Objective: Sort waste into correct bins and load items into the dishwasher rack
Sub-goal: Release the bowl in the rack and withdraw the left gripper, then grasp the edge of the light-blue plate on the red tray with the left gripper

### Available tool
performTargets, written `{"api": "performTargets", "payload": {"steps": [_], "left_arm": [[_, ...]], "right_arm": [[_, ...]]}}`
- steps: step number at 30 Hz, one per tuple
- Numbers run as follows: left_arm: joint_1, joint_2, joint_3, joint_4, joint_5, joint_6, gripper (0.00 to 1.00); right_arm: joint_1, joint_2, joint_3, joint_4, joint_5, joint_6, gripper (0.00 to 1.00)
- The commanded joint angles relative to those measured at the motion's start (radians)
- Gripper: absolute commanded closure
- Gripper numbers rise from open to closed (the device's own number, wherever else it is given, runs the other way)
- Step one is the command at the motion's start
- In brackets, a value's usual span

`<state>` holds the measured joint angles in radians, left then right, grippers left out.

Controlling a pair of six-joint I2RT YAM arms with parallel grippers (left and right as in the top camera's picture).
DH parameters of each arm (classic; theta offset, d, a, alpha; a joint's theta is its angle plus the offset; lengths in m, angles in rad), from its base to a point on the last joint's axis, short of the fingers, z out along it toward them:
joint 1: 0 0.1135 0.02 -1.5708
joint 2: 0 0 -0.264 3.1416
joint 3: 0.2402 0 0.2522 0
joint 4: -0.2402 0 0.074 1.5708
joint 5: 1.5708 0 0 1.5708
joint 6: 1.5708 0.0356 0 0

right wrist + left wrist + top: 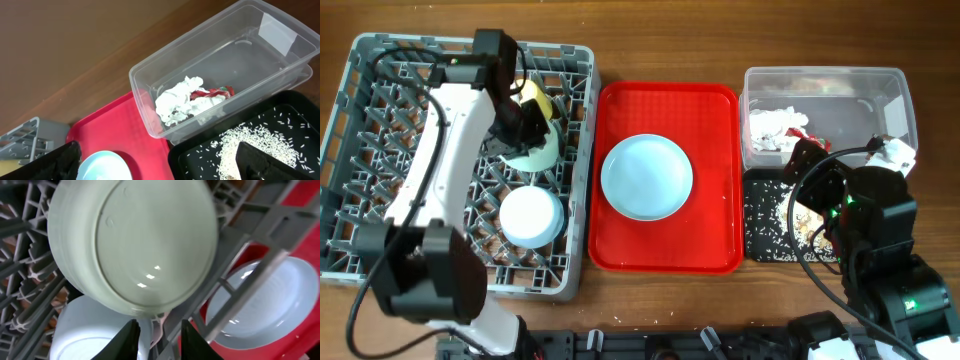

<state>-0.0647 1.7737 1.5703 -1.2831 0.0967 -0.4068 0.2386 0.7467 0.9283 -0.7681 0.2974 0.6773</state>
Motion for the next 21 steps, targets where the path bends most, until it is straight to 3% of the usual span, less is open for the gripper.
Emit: {"api": "performTargets", "payload": {"steps": [1, 3, 5, 6, 7, 10, 15, 18, 21], "left_arm": [[-0.006, -0.124, 0.0, 0.027, 0.018, -0.018, 0.67], [-0.006, -0.152, 0.0, 0.018, -0.018, -0.045, 0.63], [-0.006, -0.148, -0.002, 0.042, -0.068, -0.065, 0.49], [-0.006, -0.143, -0.005, 0.074, -0.06, -0.066, 0.48], [-0.007, -0.14, -0.014, 0.111, -0.061, -0.066, 0.5], [-0.007, -0.114, -0.073, 0.153, -0.114, -0.082, 0.68], [-0.005, -0.065, -0.193, 0.035, -0.154, -0.106, 0.66], [-0.004, -0.083, -0.167, 0.008, -0.138, -0.095, 0.66], [-0.013, -0.142, -0.064, 0.011, -0.024, -0.094, 0.62]], "right_arm": [[-0.002, -0.005, 0.013, 0.004, 0.016, 0.006, 0.0], [-0.002, -0.005, 0.013, 0.004, 0.016, 0.006, 0.0], [-0.002, -0.004, 0.013, 0.004, 0.016, 0.006, 0.0], [-0.002, -0.005, 0.013, 0.004, 0.016, 0.006, 0.0], [-0.003, -0.004, 0.013, 0.004, 0.016, 0.006, 0.0], [-0.002, -0.004, 0.013, 0.004, 0.016, 0.006, 0.0], [-0.002, -0.004, 0.013, 0.004, 0.016, 0.006, 0.0], [-0.002, -0.005, 0.013, 0.004, 0.016, 0.006, 0.0], [-0.002, -0.004, 0.013, 0.004, 0.016, 0.006, 0.0]]}}
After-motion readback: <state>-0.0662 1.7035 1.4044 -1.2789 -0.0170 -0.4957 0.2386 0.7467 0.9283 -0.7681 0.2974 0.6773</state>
